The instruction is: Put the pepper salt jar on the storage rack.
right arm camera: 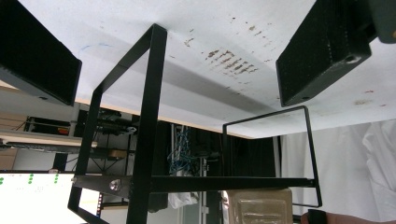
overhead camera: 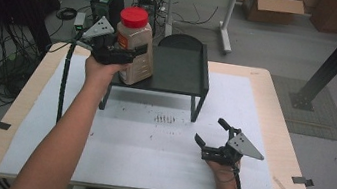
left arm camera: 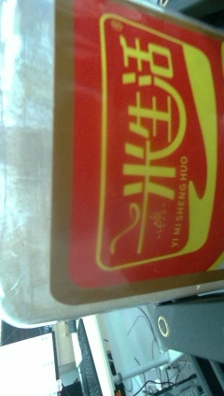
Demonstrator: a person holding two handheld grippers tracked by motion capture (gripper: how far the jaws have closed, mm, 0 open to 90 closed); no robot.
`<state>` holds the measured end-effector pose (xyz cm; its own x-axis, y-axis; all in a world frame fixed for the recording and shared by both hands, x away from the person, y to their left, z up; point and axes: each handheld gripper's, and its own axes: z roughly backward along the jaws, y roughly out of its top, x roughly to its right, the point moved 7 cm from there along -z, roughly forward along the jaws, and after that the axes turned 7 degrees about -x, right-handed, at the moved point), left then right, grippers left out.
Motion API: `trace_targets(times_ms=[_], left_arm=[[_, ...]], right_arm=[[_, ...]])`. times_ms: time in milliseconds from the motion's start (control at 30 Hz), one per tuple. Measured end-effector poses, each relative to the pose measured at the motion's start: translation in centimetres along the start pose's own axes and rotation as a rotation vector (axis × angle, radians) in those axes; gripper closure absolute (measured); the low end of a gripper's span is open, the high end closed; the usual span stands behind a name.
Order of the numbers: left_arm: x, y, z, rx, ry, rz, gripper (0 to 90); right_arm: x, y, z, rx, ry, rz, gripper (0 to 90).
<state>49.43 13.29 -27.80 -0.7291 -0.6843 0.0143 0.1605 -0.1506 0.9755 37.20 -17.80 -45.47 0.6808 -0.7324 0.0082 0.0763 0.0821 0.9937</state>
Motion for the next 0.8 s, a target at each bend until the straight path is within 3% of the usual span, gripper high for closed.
trace_targets(times_ms=[100,233,800], left_arm=[[-0.01,0.03,0.0,0.004,-0.003,0.011,23.5],[-0.16,0.22,0.11,0.015,-0.004,0.048,16.1],[0.47,0.42,0.8,-0.007,-0.004,0.059,10.5]], right_arm=[[0.01,0.0,0.0,0.0,0.0,-0.001,0.0],[0.03,0.01,-0.01,0.0,0.0,-0.002,0.0],[0.04,0.01,0.01,0.002,0.0,-0.002,0.0]])
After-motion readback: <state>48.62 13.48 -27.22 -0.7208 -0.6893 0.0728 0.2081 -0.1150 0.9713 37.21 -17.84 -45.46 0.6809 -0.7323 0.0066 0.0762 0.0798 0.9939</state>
